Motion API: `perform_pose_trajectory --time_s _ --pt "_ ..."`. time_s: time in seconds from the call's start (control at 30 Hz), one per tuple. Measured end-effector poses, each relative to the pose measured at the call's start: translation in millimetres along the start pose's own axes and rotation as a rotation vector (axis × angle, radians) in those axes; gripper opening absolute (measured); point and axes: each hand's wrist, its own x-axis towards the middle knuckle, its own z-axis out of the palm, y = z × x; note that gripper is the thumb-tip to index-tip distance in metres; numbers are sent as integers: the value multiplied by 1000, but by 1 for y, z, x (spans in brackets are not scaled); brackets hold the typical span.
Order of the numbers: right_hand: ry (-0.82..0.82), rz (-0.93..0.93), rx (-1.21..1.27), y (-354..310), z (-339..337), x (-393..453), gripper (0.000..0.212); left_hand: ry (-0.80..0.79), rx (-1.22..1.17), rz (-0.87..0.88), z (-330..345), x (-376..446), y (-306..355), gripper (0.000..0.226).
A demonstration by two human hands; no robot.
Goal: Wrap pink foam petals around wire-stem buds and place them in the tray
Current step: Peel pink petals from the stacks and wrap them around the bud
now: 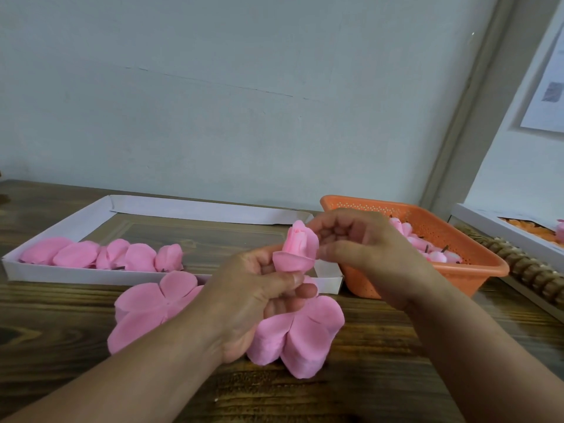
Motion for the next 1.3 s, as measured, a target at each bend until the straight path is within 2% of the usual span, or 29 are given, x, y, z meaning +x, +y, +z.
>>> perform_pose_trajectory --time_s 0.23,0.37,0.47,0.57,0.63,0.8,0.93,1.13,1.3 --pt "-68 96 123 3 1 0 33 -77 85 -24 -1 -2 0 33" --pt "-121 109 142 5 0 0 25 -144 86 -29 -1 -2 0 19" --pt "-119 76 73 4 -2 -1 22 -161 70 -50 -2 -2 0 17" --pt "-97 36 10 6 -2 -1 25 -117 63 -39 -2 -1 0 44" --pt "-80 25 37 8 -1 0 20 -86 67 -27 -1 -1 0 56" --pt "-37 44 92 14 1 2 12 -67 49 -28 -2 -1 2 58" --pt "-28 93 132 14 1 2 16 -82 16 -39 -2 -1 4 59" --pt "-95 89 176 14 4 2 16 -107 -19 -35 -1 -2 6 57" --pt "-13 90 182 15 3 3 15 -109 -51 -47 -3 0 7 27"
